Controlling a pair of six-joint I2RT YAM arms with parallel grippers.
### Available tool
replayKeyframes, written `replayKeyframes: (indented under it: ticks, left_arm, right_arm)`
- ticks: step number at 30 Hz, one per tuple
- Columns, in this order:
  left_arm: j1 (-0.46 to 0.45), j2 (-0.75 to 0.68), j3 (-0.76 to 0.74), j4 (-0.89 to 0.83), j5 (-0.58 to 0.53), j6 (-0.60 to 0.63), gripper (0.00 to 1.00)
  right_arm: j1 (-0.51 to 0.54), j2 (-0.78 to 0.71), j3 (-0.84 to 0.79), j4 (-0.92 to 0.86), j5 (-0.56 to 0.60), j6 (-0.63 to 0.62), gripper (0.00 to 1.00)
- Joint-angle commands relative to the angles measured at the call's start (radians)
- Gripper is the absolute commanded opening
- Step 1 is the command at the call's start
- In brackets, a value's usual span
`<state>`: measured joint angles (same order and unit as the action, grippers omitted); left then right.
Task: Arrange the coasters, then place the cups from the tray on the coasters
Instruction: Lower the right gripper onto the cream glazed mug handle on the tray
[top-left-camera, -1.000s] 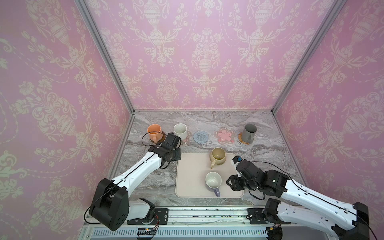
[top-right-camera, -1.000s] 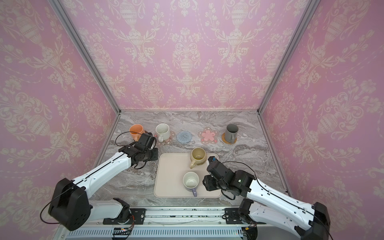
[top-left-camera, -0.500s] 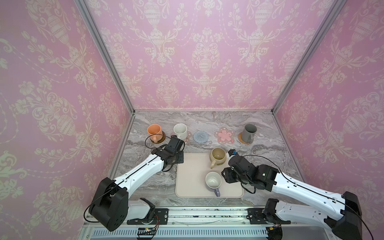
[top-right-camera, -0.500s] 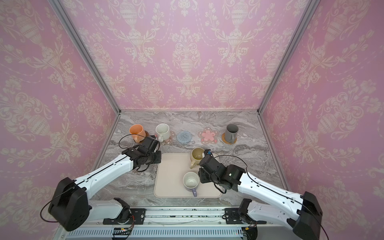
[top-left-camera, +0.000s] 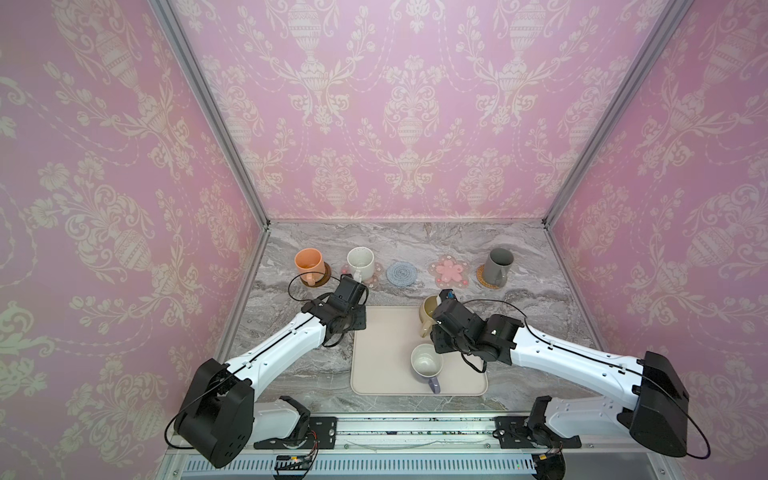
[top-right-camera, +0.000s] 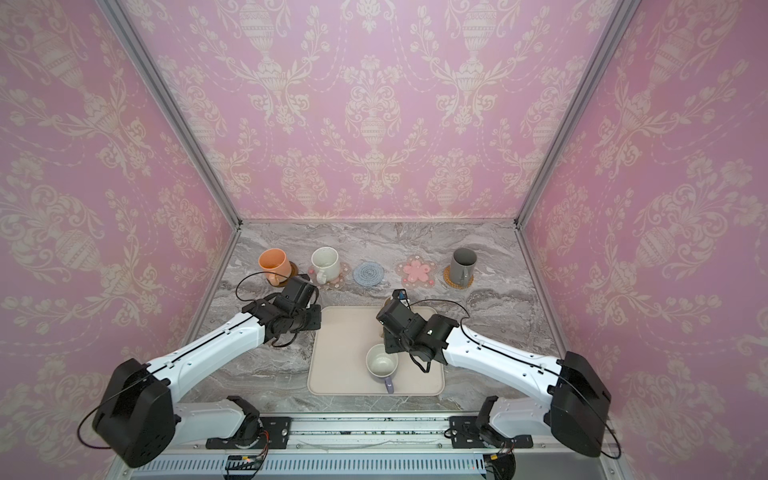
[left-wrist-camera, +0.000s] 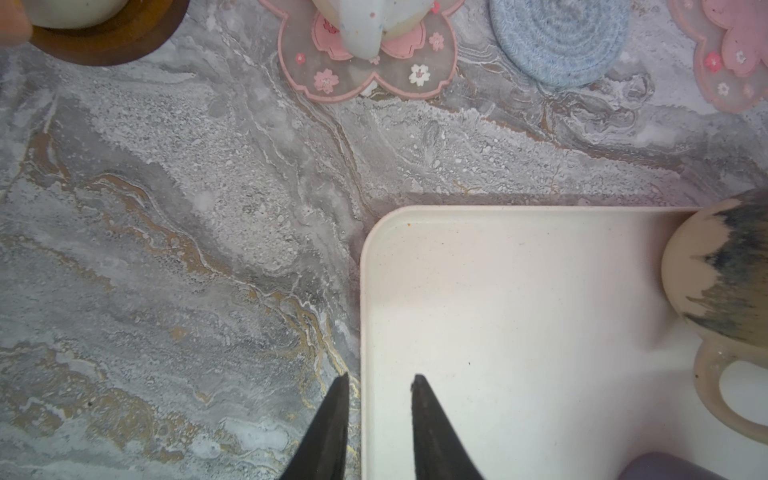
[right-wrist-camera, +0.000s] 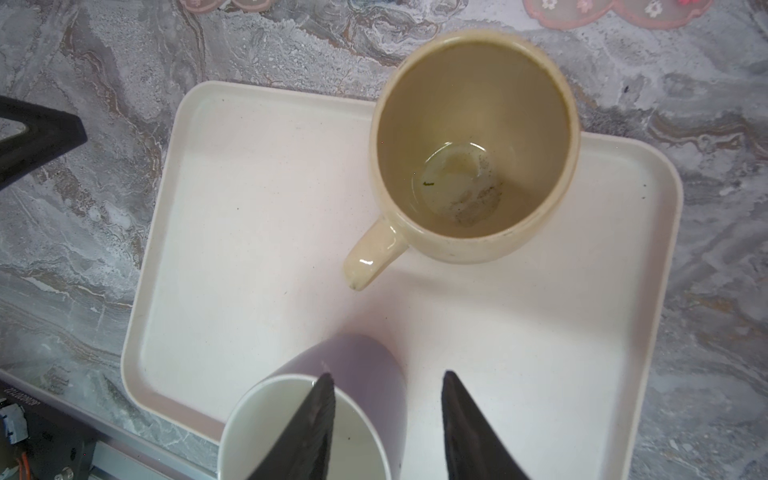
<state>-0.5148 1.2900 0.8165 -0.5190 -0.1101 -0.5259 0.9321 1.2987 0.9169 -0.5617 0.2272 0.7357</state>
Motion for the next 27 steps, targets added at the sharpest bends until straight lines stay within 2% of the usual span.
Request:
replayKeyframes:
  ticks: [1,9,18,27]
  left_arm:
    - [-0.009,-0.015,-0.019,-0.002,-0.002,-0.022,0.29]
    - [-0.007,-0.021,-0.021,-0.018,-0.022,0.004,0.29]
    - [-0.006,-0.055,-0.044,-0.029,-0.049,0.020,0.30]
    - [-0.005,-0.043,-0.046,-0.032,-0.066,0.055,0.30]
  right_arm:
    - [0.005,0.035,0.032,0.025,0.031,0.032,0.43]
    - [0.005,0.142,0.100,0.018,0.069,0.046,0.35]
    - [0.006,0.260,0.170,0.010,0.074,0.097,0.34]
    - [0.005,0.311,0.195,-0.041,0.121,0.154,0.32]
